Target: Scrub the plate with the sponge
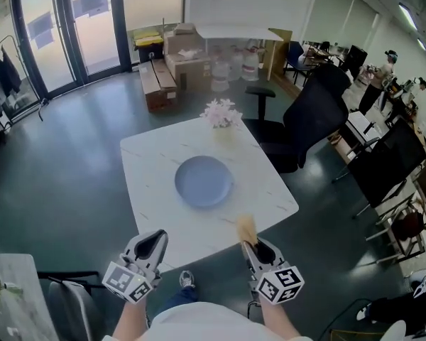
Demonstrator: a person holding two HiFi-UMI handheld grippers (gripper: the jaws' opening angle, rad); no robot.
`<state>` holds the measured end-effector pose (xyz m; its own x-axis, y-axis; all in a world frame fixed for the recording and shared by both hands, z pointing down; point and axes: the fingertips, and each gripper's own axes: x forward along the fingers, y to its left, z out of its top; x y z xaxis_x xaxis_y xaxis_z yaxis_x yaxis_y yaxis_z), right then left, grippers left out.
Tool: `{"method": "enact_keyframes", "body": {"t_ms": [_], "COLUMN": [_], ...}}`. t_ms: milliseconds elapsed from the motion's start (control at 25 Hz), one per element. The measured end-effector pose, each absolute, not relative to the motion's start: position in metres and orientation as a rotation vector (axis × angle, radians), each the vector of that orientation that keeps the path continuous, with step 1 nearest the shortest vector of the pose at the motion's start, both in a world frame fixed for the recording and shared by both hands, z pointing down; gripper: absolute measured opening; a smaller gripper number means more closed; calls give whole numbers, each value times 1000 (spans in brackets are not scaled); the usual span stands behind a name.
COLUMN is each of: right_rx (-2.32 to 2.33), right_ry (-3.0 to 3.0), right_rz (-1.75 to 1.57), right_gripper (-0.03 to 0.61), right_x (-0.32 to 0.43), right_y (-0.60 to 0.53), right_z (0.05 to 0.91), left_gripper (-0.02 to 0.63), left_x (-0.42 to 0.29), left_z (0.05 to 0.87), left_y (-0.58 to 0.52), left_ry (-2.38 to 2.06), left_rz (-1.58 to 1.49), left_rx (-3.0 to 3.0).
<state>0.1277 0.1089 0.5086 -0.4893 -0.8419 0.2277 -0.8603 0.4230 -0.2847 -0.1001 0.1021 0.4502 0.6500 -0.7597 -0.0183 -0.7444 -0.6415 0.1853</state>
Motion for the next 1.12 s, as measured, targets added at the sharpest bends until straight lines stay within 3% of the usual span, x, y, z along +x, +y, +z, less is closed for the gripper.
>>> {"method": "enact_keyframes", "body": {"t_ms": [520, 1120], "right_rx": [1672, 1597], "right_ry": [-2559, -2546], "right_rz": [557, 582], "right_gripper": [117, 117], "right_x": [81, 85], "right_y": [22, -48], "right_z": [504, 525], "left_gripper": [41, 41], "left_x": [-144, -129], "left_z": [442, 478], "left_y": [3, -65], "left_ry": [-1135, -1182], "left_rz": [-201, -105], "left_rx": [2775, 2718]}}
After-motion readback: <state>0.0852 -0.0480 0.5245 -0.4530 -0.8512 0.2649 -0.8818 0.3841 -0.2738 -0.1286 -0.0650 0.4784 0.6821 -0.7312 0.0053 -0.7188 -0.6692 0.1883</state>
